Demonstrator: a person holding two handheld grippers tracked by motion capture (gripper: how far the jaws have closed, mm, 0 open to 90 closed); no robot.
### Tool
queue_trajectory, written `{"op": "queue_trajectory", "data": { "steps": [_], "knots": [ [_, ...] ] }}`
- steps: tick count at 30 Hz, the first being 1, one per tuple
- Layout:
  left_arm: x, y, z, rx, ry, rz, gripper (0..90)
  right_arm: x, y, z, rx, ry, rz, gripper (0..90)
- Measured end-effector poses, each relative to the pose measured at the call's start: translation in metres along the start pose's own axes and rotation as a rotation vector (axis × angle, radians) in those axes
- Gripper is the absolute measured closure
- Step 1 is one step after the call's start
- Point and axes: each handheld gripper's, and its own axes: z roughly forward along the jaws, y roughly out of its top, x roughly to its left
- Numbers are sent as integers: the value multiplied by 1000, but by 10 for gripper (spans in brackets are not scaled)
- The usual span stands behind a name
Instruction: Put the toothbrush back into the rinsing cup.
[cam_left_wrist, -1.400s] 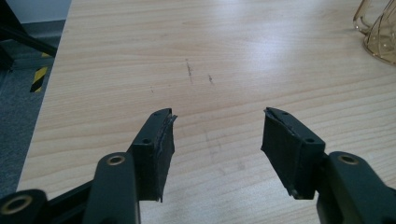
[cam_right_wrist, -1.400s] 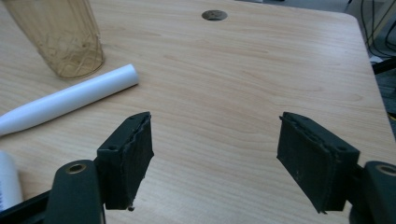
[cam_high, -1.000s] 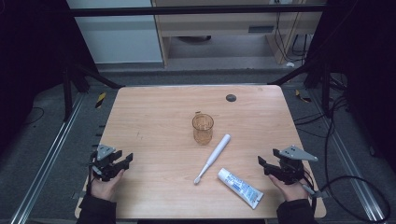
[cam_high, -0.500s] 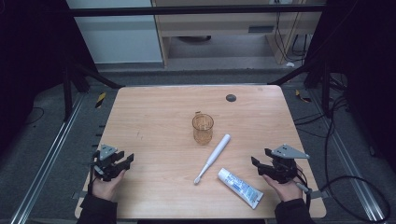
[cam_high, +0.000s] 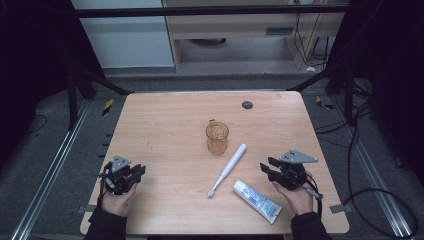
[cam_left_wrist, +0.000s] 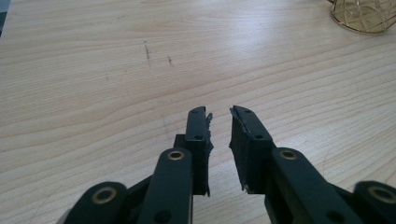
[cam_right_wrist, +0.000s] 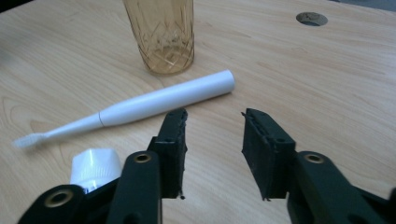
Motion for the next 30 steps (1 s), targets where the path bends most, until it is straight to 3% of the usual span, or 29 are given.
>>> {"op": "queue_trajectory", "data": {
  "steps": [16, 24, 30],
  "knots": [
    [0, 0, 2, 18, 11, -4, 887, -2, 33, 39, -15, -13, 26, 893],
    [2, 0, 2, 24, 25, -6, 894, 3, 58, 63, -17, -20, -7, 900],
    [3, 0, 3, 24, 28, -6, 893, 2, 63, 79, -26, -11, 0, 900]
  ]
}}
